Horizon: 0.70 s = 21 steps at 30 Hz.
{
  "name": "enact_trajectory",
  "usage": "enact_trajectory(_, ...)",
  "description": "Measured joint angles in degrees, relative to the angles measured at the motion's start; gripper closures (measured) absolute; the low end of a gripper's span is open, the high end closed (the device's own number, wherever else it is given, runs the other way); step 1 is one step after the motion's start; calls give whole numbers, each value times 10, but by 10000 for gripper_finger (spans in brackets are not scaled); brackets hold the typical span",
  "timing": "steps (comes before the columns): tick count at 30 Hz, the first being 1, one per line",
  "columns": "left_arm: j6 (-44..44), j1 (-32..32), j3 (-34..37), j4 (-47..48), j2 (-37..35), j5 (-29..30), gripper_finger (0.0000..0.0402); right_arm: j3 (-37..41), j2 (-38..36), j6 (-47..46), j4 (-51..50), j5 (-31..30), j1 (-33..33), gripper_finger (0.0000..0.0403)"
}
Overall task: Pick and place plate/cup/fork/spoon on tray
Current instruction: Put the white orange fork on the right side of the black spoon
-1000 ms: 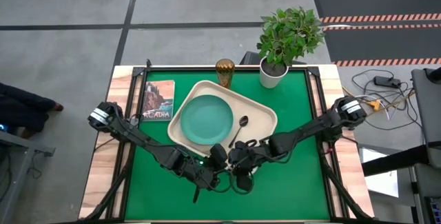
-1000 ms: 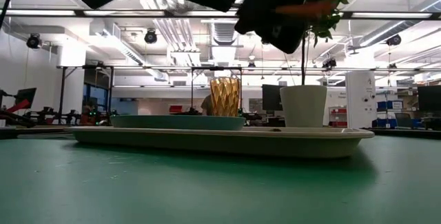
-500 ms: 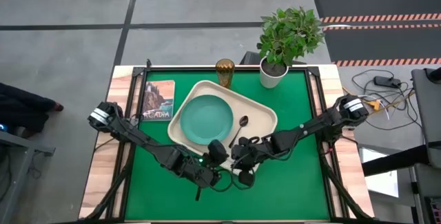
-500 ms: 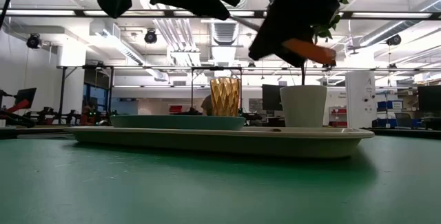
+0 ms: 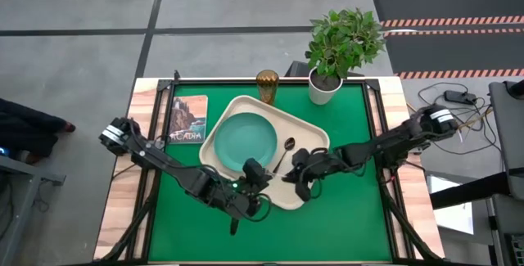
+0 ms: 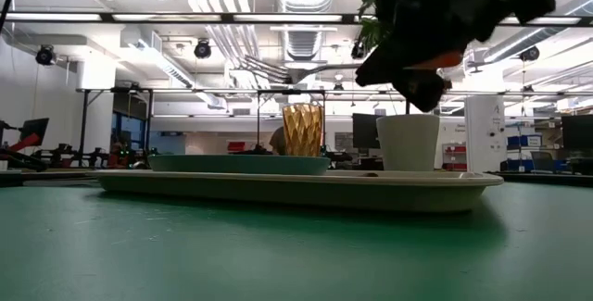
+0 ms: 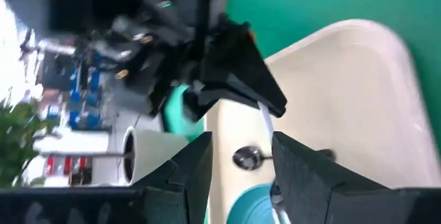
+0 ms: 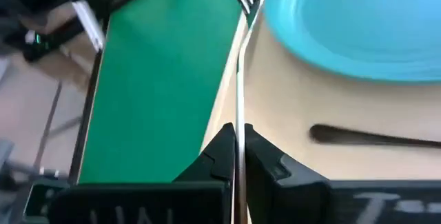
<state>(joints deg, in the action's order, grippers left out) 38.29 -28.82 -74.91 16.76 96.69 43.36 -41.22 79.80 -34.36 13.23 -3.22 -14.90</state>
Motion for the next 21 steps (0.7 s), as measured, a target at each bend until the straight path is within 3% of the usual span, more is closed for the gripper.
enact_trajectory(8, -146, 0, 9, -4, -37, 17, 269, 120, -42, -11, 215, -95, -14, 395)
enact_trajectory(12, -185, -2, 55, -80, -56, 15, 269, 166, -47, 25, 328, -157, -32, 395)
enact_trajectory(16, -185, -3, 145, -272, -78, -9, 269, 193, -46, 71, 407, -206, -50, 395)
enact_trajectory(21, -185, 1, 269, -607, -73, -71, 269, 203, -39, 121, 481, -235, -62, 395)
